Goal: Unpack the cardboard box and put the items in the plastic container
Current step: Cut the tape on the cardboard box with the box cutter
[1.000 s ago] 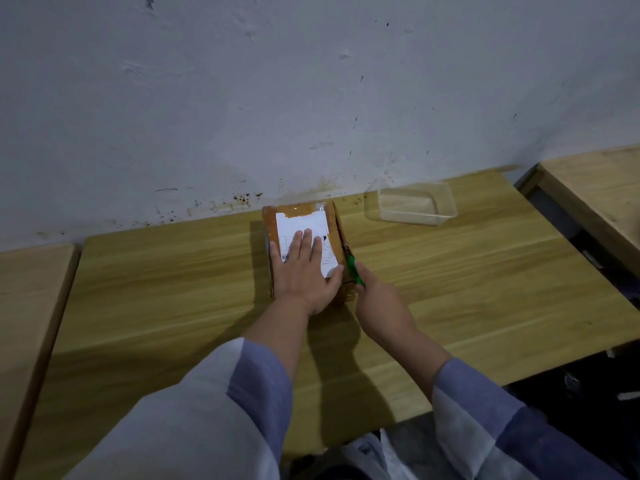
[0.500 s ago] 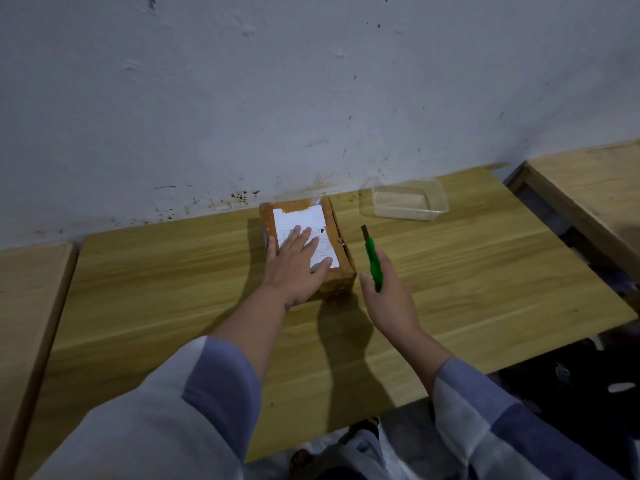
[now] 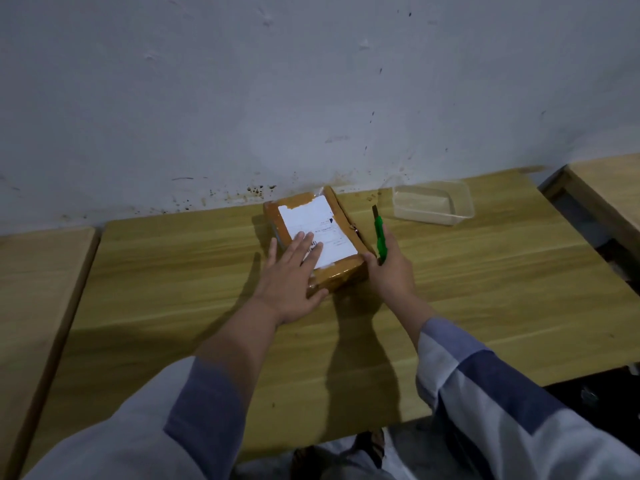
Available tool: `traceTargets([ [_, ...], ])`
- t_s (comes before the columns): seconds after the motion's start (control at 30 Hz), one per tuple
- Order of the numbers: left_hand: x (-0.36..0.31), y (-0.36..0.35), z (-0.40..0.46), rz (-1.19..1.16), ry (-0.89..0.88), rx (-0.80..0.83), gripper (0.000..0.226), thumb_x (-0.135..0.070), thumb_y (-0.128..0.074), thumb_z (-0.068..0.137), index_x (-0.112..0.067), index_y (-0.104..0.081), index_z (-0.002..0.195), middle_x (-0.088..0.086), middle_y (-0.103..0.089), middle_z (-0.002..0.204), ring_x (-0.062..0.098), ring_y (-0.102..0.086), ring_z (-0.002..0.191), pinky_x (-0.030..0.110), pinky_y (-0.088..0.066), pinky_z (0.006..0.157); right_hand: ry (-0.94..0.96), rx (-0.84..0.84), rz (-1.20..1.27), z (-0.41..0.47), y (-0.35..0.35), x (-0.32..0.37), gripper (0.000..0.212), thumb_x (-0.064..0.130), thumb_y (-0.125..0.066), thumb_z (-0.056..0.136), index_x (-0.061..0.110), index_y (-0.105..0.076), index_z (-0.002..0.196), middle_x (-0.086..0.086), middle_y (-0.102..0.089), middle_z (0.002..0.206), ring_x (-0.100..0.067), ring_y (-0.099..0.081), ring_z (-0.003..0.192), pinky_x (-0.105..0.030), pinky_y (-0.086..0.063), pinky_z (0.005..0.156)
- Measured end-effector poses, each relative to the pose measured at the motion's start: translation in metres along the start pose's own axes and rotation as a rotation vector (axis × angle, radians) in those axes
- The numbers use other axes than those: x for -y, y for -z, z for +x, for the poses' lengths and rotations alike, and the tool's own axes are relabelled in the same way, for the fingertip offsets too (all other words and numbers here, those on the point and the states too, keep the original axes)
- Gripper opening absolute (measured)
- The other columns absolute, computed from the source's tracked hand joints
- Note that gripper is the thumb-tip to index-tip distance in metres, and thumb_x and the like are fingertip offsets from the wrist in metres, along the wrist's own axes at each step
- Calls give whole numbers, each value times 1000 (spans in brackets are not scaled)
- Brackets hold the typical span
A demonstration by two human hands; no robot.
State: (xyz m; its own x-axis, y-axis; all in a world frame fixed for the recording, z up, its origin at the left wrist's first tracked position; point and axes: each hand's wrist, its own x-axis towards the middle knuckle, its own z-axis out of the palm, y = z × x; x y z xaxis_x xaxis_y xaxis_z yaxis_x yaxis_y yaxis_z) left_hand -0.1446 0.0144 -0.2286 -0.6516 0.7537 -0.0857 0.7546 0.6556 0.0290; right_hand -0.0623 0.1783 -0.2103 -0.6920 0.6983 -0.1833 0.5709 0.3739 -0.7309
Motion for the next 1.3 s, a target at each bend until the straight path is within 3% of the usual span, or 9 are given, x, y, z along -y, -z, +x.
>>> traceTargets([
  [0.2,-26,0,15,-63,109,17,77,-59,-28,95,-19,2,153,4,10,161,19,17,146,48,8,119,57,78,41,26,21,-7,59,25,-48,96,35,-22,148,-10,-54,135,-30,-57,114,-35,-47,86],
  [0.27,-35,1,20,-57,152,24,76,-58,-27,96,-18,3,153,4,11,161,19,17,146,47,7,119,75,91,82,23,31,-15,52,26,-43,98,37,-25,146,-11,-61,125,-28,-62,102,-39,-52,81],
  [0.4,-52,3,32,-52,229,37,74,-57,-25,97,-17,4,153,6,12,161,20,18,146,48,5,119,70,138,154,7,53,-35,48,23,-40,100,38,-29,144,1,-64,85,-9,-56,60,-27,-44,54],
  [0.63,-71,1,42,-64,317,27,74,-55,-25,98,-14,4,152,7,12,161,21,17,147,49,6,119,47,170,265,-5,68,-50,45,19,-42,99,35,-37,141,3,-58,65,0,-48,38,-26,-39,49],
  [0.73,-72,2,42,-66,323,32,74,-55,-25,98,-15,5,152,7,12,161,21,17,147,49,6,119,25,157,269,-9,69,-48,45,19,-42,98,35,-38,140,5,-57,67,-1,-49,39,-25,-38,47],
  [0.87,-71,3,42,-74,310,41,75,-55,-24,98,-14,6,153,6,13,160,21,18,146,49,8,117,-16,157,265,-10,64,-43,45,20,-43,98,35,-38,140,1,-56,91,-10,-50,59,-25,-40,54],
  [1.0,-67,3,41,-78,275,40,76,-58,-23,97,-14,5,153,7,13,160,22,17,147,49,10,116,-56,121,251,-12,53,-37,46,21,-43,97,34,-37,141,2,-48,97,-17,-45,83,-26,-38,62],
  [1.13,-55,1,39,-85,174,25,73,-59,-19,96,-18,2,153,7,10,161,21,16,147,51,7,118,-87,77,203,-17,48,-24,46,21,-42,97,30,-37,142,1,-49,96,-19,-46,82,-35,-46,68],
  [1.3,-45,1,36,-69,94,45,72,-59,-17,96,-19,1,153,6,10,161,20,16,147,49,6,119,-166,86,184,-26,49,-10,45,20,-40,99,32,-36,142,-6,-52,95,-21,-48,61,-27,-41,41],
])
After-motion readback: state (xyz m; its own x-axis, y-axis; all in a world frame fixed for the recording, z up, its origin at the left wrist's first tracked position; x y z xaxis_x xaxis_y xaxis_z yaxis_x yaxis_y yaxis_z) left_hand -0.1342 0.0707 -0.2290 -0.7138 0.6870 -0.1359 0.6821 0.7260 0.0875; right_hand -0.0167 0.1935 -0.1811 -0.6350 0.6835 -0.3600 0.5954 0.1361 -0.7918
